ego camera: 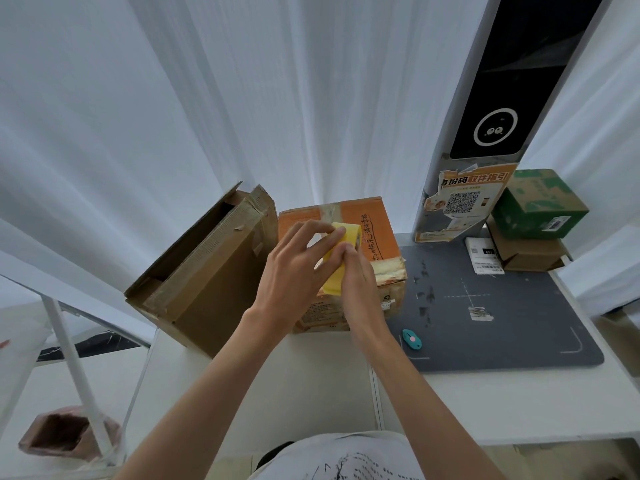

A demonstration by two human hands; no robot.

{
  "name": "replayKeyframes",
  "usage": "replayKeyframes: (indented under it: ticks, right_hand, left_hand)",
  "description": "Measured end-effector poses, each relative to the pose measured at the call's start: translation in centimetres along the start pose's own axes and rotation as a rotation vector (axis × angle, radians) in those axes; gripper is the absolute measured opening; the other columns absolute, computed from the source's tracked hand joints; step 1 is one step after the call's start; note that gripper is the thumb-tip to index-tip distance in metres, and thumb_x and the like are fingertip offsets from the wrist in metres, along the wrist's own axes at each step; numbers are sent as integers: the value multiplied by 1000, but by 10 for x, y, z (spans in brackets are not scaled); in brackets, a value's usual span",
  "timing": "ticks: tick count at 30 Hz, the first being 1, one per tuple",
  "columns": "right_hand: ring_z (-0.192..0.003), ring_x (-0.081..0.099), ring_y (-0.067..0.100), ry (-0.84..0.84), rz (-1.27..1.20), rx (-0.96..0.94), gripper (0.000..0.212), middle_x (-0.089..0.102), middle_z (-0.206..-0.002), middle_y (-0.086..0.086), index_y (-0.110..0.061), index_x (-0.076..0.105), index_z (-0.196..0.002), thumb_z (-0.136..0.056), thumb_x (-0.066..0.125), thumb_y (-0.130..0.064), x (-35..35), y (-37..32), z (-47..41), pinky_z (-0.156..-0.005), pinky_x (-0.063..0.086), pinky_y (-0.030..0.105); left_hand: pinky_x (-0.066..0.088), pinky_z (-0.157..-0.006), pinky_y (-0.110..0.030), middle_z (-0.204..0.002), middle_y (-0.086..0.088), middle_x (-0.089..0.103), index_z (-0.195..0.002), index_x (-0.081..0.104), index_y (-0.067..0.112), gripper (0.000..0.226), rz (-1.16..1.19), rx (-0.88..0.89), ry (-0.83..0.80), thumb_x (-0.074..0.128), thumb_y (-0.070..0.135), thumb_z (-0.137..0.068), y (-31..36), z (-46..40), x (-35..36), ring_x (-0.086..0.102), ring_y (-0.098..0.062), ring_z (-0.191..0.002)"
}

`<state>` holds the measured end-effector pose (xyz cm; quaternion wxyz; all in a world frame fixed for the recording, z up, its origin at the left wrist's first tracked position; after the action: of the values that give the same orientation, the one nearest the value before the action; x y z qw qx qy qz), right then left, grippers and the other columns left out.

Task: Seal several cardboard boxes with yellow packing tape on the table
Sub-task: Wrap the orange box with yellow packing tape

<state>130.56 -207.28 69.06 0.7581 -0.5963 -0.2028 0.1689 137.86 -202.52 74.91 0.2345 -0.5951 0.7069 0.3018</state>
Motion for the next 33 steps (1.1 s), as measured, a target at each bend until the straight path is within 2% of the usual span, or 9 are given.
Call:
replayKeyframes:
  ticks: [4, 8, 12, 18, 21, 23, 25, 28, 33]
  right_hand:
    - [-86, 44, -19, -10, 11, 17, 12, 38, -97, -36, -55, 37, -108, -108, 29, -46, 1, 3, 1, -72, 34, 9]
    - [-71, 45, -35, -24, 10, -5, 24, 39, -93, -36, -53, 41, -91, -109, 31, -42, 1, 3, 2, -69, 34, 7]
    - [-89, 45, -21, -32, 0, 4, 13, 40, -100, -37, -54, 41, -102, -108, 32, -46, 1, 7, 0, -87, 37, 16]
    - [-93, 51, -8, -34, 8, 21, 20, 51, -101, -24, -47, 49, -96, -108, 33, -43, -2, 4, 2, -75, 39, 18]
    - [-97, 59, -1, 5, 67, -40, 18, 61, -103, -15, -50, 54, -102, -102, 37, -54, 0, 4, 2, -83, 46, 28]
    - [-96, 58, -10, -2, 111, -87, 22, 61, -103, -20, -55, 51, -105, -93, 34, -59, 4, 1, 6, -83, 46, 23]
    - [-90, 55, -19, -14, 128, -119, 18, 54, -98, -28, -56, 48, -100, -91, 32, -57, 6, -2, 9, -76, 41, 12]
    - [-104, 57, -3, 7, 139, -154, 22, 58, -106, -20, -72, 51, -99, -92, 33, -61, 4, -7, 10, -84, 45, 19]
    - [-111, 54, 4, 35, 112, -160, 32, 53, -106, -31, -86, 44, -90, -92, 34, -56, 2, -9, 10, -86, 46, 22]
  left_hand:
    - [60, -78, -36, -110, -10, 70, -113, 76, 3, 21, 11, -37, 43, 72, 14, -94, -1, 6, -5, 67, -22, -95]
    - [61, -80, -39, -111, -11, 71, -113, 76, 3, 24, 3, -54, 50, 74, 15, -92, 1, 13, -5, 68, -23, -100]
    - [62, -80, -42, -112, -14, 71, -112, 75, 1, 24, -37, 3, 74, 73, 14, -93, 7, 20, -6, 69, -26, -101]
    - [60, -82, -36, -105, -12, 72, -105, 77, 1, 18, 38, -20, 132, 71, 14, -94, 8, 27, -8, 70, -23, -95]
    - [51, -76, -19, -98, 2, 66, -97, 68, 9, 13, 362, -469, 122, 63, 21, -99, -16, 11, -8, 63, -4, -86]
    - [46, -72, -17, -100, 6, 63, -105, 60, 16, 26, 582, -916, -89, 61, 41, -98, -37, 5, 15, 61, 0, -86]
    - [51, -77, -26, -110, 0, 65, -113, 58, 17, 41, 760, -1159, -312, 59, 54, -96, -44, 8, 38, 63, -9, -98]
    - [55, -89, -41, -121, -9, 64, -118, 57, 17, 38, 888, -1256, -349, 56, 50, -100, -45, 11, 46, 64, -27, -106]
    - [52, -59, -23, -107, -3, 61, -126, 54, 11, 29, 1168, -1315, -219, 56, 30, -103, -35, 14, 46, 61, -14, -86]
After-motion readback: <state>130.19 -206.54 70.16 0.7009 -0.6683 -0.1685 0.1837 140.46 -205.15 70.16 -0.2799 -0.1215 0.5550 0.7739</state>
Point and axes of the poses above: each hand's wrist, its own z-axis away from the middle knuckle, its own x-axis out of the palm, y = z × x, the point moved 8 cm from there along -z, towards the middle knuckle
